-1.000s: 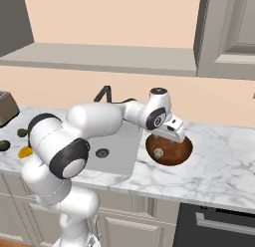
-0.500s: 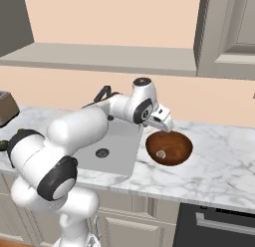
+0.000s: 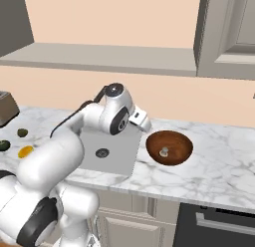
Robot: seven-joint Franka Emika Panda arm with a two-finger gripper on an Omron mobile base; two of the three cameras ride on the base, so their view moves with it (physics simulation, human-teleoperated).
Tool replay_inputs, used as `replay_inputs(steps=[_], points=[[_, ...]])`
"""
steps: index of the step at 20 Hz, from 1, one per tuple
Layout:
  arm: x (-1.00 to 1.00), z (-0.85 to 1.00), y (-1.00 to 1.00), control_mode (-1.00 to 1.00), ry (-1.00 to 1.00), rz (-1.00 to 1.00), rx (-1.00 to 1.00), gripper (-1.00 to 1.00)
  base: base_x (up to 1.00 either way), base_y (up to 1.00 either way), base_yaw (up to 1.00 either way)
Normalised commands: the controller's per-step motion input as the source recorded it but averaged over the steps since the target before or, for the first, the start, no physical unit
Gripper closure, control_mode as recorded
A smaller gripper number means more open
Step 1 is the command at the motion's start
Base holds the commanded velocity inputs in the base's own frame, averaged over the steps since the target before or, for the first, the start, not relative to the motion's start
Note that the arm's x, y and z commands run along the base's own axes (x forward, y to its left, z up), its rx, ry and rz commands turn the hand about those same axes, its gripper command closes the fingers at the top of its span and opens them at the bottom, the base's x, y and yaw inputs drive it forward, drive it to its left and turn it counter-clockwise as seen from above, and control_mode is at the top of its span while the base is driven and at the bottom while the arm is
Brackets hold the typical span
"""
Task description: There is a mixed pile of frozen fruits and vegetables on the counter. Locate all the frozen vegetables and place the items in a bowl on the counter. Take all the frozen fruits and defrost them in a running sink.
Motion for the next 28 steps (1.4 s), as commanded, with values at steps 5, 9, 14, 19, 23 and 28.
replay_inputs(steps=[5, 9, 14, 19, 23, 28], points=[[-0.35, 0.01, 0.76, -1.0, -0.05, 0.0, 0.04, -1.0, 0.0, 0.0, 0.0], [-0.36, 0.01, 0.73, -1.0, 0.03, 0.06, 0.01, -1.0, 0.0, 0.0, 0.0], [-0.31, -0.1, 0.59, -1.0, 0.08, 0.11, -0.04, -1.0, 0.0, 0.0, 0.0], [-0.15, 0.0, 0.75, -1.0, 0.09, 0.13, -0.04, -1.0, 0.0, 0.0, 0.0], [-0.02, -0.03, 0.82, -1.0, 0.11, 0.13, -0.02, -1.0, 0.0, 0.0, 0.0], [-0.08, -0.09, 0.88, -1.0, 0.12, 0.13, -0.03, -1.0, 0.0, 0.0, 0.0]])
